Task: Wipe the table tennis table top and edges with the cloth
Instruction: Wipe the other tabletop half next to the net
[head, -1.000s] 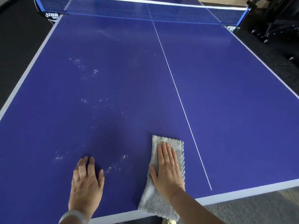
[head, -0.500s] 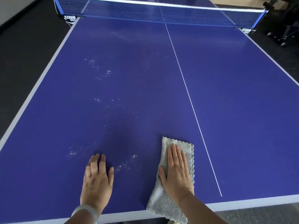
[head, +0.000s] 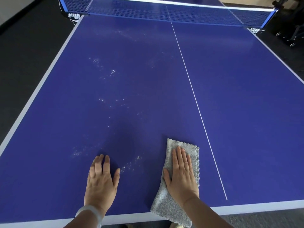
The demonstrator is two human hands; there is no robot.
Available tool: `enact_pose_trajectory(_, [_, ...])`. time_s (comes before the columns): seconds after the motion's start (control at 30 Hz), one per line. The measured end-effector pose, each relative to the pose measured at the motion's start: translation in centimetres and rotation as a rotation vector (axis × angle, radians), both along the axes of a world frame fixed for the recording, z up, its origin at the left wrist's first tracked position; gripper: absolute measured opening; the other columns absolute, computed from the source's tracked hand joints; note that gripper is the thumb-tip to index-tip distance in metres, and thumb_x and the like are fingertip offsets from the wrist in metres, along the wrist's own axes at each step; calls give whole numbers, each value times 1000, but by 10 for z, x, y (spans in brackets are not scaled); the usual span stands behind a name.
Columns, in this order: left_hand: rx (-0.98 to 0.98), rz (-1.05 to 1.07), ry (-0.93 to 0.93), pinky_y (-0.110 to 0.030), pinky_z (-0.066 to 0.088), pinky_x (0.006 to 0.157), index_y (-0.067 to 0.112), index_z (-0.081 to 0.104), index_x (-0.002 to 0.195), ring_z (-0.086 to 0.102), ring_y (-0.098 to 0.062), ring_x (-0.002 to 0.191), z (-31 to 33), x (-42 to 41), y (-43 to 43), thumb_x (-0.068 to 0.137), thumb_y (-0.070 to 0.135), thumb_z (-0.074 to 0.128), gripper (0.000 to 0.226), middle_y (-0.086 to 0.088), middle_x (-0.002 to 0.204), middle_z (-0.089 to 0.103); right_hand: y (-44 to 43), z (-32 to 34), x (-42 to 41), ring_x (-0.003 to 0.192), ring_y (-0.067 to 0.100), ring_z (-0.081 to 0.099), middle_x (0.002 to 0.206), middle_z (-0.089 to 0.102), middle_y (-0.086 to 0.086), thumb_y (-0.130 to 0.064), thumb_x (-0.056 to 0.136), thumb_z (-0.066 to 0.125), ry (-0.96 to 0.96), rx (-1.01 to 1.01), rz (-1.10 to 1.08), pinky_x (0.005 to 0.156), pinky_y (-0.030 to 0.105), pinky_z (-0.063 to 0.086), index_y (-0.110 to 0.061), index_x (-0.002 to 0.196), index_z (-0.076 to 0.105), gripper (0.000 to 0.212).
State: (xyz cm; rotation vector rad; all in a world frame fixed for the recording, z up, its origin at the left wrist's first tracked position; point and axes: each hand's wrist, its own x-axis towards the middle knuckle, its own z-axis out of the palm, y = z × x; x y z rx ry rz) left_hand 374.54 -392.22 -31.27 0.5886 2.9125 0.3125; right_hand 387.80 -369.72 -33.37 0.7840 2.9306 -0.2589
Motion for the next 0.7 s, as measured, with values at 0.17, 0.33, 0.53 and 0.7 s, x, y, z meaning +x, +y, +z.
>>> enact_pose_trajectory(0.17, [-8,0,-9,-53,53,95,-7,53,132,49,-41,121,1,0,0,100,58,6,87,-23,134,46,-1,1,1,149,14,-29,164,-24,4,-56,97,2,3,-3,2,125,37,-9,-12,155,-18,76])
enact_pose_trajectory(0.33, [-9,-1,-14,-53,52,96,-7,53,132,49,-41,121,1,0,0,100,57,7,85,-23,133,47,0,1,1,151,15,-25,165,-20,4,-56,98,5,22,-9,-5,125,38,-7,-11,157,-14,76])
enact_pose_trajectory(0.53, [-5,-1,-15,-53,52,97,-7,53,132,48,-41,122,0,0,0,101,57,8,84,-23,133,46,-1,-2,1,152,16,-21,166,-16,4,-55,99,10,38,-17,-11,125,38,-5,-11,158,-10,75])
enact_pose_trajectory(0.7, [-4,4,-17,-54,51,97,-7,52,133,47,-41,125,0,0,1,100,57,5,86,-23,134,46,-5,2,-3,151,17,-23,166,-17,5,-52,97,7,16,-12,-44,125,38,-6,-11,157,-12,75])
